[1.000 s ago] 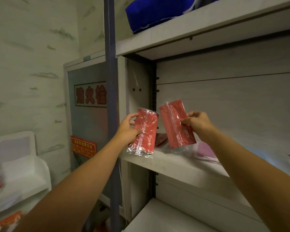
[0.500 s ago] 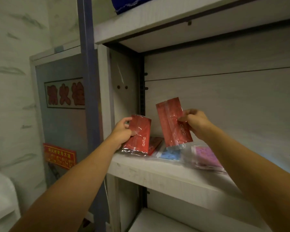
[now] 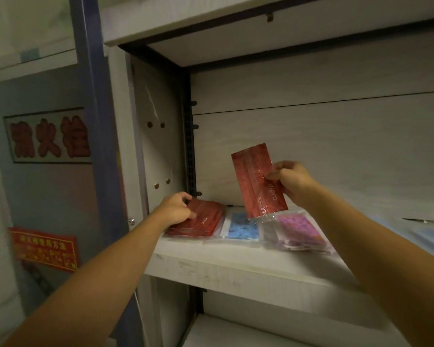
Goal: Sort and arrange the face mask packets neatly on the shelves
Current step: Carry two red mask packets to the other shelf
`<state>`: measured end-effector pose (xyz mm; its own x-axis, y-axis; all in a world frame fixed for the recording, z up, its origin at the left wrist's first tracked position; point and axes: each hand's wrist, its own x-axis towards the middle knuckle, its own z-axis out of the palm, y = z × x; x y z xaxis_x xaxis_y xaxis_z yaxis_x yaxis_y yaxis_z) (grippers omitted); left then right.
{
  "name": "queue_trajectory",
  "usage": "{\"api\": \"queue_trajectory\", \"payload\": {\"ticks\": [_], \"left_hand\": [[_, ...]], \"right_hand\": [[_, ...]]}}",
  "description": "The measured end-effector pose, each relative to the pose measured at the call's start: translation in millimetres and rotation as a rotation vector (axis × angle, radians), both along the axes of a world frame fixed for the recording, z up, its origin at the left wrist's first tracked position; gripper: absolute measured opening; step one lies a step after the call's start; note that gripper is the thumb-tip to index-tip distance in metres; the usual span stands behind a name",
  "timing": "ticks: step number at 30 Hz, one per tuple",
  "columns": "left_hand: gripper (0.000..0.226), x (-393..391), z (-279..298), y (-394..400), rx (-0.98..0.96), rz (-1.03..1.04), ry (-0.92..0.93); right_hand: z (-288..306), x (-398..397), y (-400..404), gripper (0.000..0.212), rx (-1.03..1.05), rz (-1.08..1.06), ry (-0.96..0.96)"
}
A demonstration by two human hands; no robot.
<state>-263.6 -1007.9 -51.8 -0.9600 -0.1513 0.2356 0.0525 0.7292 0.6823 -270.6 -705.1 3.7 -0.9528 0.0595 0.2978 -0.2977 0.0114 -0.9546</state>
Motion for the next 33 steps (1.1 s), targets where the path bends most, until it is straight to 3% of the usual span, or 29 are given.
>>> {"api": "queue_trajectory", "payload": {"ticks": [7,13,19,26,29,33], "left_hand": [[0.062,-4,-1,-6,-0.088,0.036,-0.03],[0.051,1,11,-15,-0.117,0.042,0.069],[0.035,11,18,-32,-0.089,0.12,0.176],[0.036,29,16,-39,-0.149,0.122,0.213],[0.041,33,16,-39,-0.191,0.133,0.199],[0.046,36,16,-43,-0.2,0.144,0.177]], "right_hand": [[2,4,-2,0.016,0.015,-0.017,0.001],[4,5,-17,0.021,0.043,-0.009,-0.026],[3,8,-65,0.027,0.065,0.051,-0.11],[-11,6,-120,0.021,0.133,0.067,-0.187],[-19,3,-131,0.017,0.288,-0.002,-0.184],[-27,9,-136,0.025,0.663,-0.105,-0.114]]}}
